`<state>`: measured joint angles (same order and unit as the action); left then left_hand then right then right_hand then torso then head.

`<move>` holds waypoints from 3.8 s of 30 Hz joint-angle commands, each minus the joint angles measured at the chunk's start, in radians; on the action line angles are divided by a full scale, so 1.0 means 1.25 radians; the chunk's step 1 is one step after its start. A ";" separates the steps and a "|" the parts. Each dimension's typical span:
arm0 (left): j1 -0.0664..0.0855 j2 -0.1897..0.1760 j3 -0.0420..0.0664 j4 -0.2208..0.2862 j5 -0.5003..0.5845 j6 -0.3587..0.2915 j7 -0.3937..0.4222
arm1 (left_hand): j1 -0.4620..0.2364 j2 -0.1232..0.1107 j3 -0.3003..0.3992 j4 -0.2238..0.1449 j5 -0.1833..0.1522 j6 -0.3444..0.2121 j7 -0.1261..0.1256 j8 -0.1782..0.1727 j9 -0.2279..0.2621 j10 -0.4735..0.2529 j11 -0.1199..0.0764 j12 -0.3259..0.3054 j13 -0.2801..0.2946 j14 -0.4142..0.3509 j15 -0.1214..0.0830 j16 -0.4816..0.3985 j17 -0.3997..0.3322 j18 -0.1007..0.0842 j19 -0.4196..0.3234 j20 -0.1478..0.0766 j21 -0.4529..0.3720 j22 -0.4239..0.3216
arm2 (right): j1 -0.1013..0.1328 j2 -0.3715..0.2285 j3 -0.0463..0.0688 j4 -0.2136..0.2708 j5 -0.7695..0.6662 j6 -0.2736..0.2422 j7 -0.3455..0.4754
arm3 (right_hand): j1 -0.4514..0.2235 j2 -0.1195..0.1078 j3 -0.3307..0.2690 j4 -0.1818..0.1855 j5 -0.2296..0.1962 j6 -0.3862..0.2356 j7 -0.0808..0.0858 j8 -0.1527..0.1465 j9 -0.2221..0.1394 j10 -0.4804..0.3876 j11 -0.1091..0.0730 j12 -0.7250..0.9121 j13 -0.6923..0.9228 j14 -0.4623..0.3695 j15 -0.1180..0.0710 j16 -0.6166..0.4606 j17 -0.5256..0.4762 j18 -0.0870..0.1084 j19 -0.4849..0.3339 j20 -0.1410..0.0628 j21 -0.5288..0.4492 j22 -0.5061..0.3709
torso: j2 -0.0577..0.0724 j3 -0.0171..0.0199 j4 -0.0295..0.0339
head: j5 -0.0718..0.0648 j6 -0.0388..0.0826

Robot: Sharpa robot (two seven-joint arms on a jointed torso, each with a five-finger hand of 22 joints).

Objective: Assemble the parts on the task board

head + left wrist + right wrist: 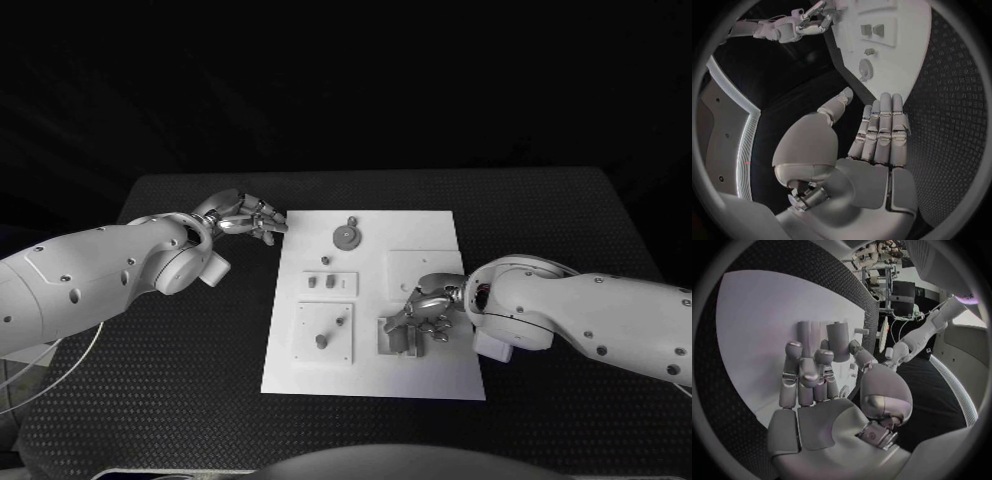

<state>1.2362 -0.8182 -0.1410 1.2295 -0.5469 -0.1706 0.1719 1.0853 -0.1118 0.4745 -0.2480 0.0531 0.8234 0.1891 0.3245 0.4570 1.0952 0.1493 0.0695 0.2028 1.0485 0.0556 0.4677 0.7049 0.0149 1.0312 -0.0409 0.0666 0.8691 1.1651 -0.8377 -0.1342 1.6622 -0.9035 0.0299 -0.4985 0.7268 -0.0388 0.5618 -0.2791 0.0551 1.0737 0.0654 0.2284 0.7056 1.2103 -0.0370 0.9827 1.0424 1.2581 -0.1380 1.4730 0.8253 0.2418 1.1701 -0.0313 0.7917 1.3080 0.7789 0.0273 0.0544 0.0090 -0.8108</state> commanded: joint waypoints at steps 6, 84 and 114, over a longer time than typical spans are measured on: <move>0.000 0.001 0.000 0.002 0.002 0.012 0.003 | -0.008 -0.002 0.001 0.005 -0.003 0.000 -0.001 -0.002 -0.001 -0.004 0.003 0.004 -0.001 0.006 0.001 -0.006 0.002 -0.002 -0.008 0.000 0.003 -0.001 | 0.000 -0.001 -0.002 0.003 -0.004 0.036 -0.013 | 0.032 0.045 -0.001 0.001 0.003 0.006 0.004 -0.001 0.000 0.001 -0.003 0.004 -0.002 0.003 -0.005 -0.006 0.002 0.016 0.000 0.006 0.004 0.014 | 0.000 0.0006 -0.0004 | 0.002 -0.002; 0.000 0.000 0.000 0.000 0.002 0.012 0.003 | -0.008 -0.004 0.000 0.006 -0.003 -0.004 0.001 -0.004 -0.003 -0.006 0.004 0.003 -0.003 0.007 0.002 -0.011 0.007 -0.002 -0.009 0.000 0.003 -0.002 | -0.007 0.012 -0.003 -0.012 -0.020 0.021 -0.004 | -0.051 -0.154 0.065 0.145 0.002 -0.008 0.009 -0.017 0.000 -0.017 0.001 0.012 -0.011 -0.003 -0.001 -0.020 0.014 0.016 0.000 0.001 -0.007 0.014 | 0.000 0.0007 -0.0003 | 0.006 0.000; 0.000 -0.002 0.000 0.000 0.002 0.011 0.004 | -0.008 -0.002 0.000 0.007 -0.003 -0.001 -0.001 -0.002 -0.002 -0.004 0.003 0.004 -0.003 0.008 0.002 -0.013 0.010 -0.002 -0.009 0.000 0.003 -0.002 | 0.034 -0.107 -0.001 0.053 -0.062 0.070 0.012 | -0.012 -0.065 0.026 0.072 0.002 -0.002 0.007 -0.012 0.010 -0.010 -0.001 0.019 -0.016 0.005 -0.003 -0.020 0.018 0.016 0.002 0.002 0.000 0.014 | 0.000 0.0008 -0.0013 | -0.005 0.010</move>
<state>1.2363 -0.8209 -0.1413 1.2274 -0.5470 -0.1658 0.1700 1.0813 -0.1158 0.4743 -0.2438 0.0531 0.8234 0.1891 0.3245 0.4546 1.0911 0.1528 0.0695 0.2008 1.0521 0.0592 0.4561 0.7166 0.0149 1.0239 -0.0410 0.0666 0.8678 1.2074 -0.9704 -0.1350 1.7264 -0.9642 0.0426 -0.4529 0.7112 -0.1232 0.5935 -0.1863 0.0620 1.0645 0.0719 0.2089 0.7163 1.1955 -0.0340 1.0021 1.0229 1.2567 -0.1392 1.4512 0.8470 0.2479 1.1689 -0.0266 0.7880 1.3074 0.7785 0.0286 0.0525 0.0090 -0.7994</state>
